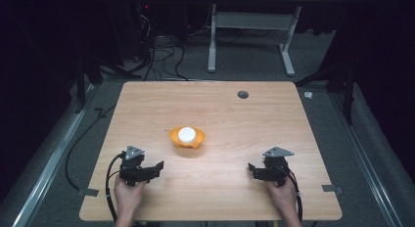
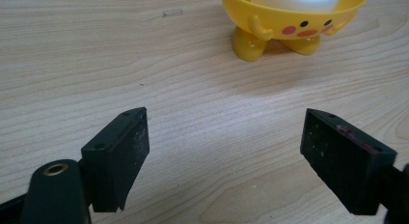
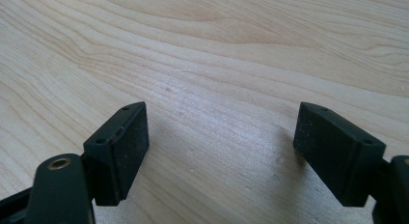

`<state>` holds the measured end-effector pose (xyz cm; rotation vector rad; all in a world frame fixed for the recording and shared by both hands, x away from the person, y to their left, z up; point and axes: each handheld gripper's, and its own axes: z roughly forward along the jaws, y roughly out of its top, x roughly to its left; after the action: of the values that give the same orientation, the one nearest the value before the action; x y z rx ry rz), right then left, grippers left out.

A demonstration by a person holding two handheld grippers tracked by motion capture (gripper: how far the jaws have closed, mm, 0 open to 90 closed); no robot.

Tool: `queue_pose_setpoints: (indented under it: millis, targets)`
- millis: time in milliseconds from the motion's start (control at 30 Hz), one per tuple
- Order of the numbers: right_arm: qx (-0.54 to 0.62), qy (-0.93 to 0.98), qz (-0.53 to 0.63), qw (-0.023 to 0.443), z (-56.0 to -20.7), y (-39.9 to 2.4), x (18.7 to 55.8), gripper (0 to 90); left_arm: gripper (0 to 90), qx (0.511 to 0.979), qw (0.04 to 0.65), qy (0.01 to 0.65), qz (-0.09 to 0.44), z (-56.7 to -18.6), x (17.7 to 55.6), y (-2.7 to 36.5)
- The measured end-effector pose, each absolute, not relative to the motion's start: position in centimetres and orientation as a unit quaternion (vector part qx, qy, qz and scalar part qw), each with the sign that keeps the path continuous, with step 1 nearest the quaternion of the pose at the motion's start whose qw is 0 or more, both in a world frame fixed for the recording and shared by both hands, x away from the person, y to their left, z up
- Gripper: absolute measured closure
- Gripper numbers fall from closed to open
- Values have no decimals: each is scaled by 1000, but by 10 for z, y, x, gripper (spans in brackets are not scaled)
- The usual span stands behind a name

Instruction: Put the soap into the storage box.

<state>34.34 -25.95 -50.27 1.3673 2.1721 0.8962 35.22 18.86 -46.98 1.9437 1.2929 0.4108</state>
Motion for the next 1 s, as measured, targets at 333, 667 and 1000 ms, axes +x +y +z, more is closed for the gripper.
queue_pose_setpoints:
  millis: [333,667,1000]
  targets:
    - [492,781,322,210,-503,-259,343,209,183,765,364,504,168,-476,356,182]
    - [492,781,322,210,-503,-260,343,209,184,772,346,502,178,-490,360,174]
    - [492,781,322,210,-503,-259,343,209,173,780,328,494,199,-505,363,166]
